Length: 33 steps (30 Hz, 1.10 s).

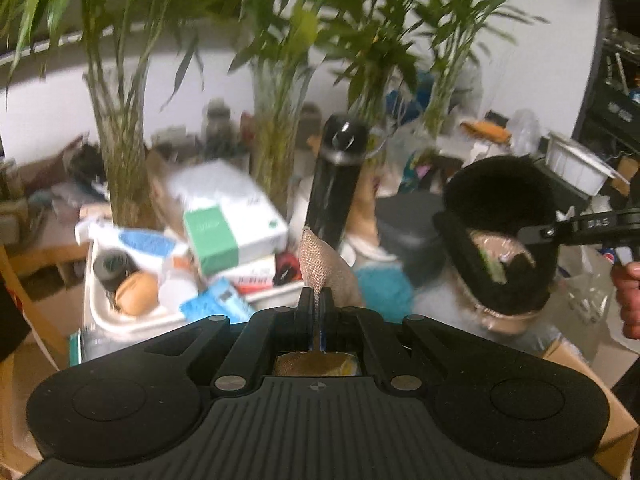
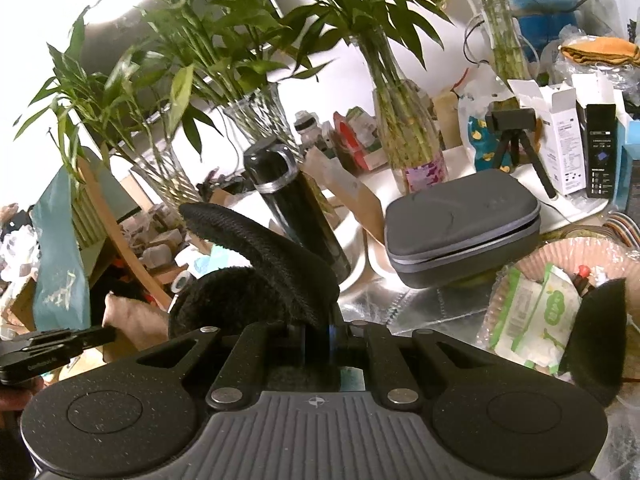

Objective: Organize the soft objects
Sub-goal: 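Carry the paper bag with left and earmuff with right over the box, release both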

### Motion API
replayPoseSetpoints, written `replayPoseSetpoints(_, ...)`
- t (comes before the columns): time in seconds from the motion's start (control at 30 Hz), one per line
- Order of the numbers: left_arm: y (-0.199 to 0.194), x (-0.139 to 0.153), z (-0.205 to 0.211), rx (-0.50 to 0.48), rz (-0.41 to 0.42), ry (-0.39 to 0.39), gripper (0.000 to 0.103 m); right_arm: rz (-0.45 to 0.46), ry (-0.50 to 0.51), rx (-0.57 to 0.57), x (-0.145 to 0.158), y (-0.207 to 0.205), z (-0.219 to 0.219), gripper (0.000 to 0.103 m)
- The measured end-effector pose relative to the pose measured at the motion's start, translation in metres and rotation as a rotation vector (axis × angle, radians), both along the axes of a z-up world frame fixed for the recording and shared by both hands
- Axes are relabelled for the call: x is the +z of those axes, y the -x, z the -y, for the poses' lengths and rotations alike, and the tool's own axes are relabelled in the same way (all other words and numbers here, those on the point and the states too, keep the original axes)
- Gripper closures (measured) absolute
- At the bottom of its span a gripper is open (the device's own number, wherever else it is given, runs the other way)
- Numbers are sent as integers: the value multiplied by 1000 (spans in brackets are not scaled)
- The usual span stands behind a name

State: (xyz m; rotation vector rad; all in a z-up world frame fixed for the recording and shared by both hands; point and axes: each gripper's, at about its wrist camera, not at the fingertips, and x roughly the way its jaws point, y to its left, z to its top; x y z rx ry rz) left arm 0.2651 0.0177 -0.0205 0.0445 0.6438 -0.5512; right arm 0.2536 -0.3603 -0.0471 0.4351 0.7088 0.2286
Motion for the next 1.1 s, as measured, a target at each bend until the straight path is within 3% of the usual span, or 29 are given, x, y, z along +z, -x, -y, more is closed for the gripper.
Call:
replayPoseSetpoints(0.37,48,40,-5,44,99,88,100,54,-73,39,19,26,10,91)
replayPoseSetpoints(0.67,102,59,-2,67,142,101,100,90,-168,106,26,66,19,91)
replayPoseSetpoints(1.1,167,75,-4,82,127,76,100,72,-124,291,28,103,2,91)
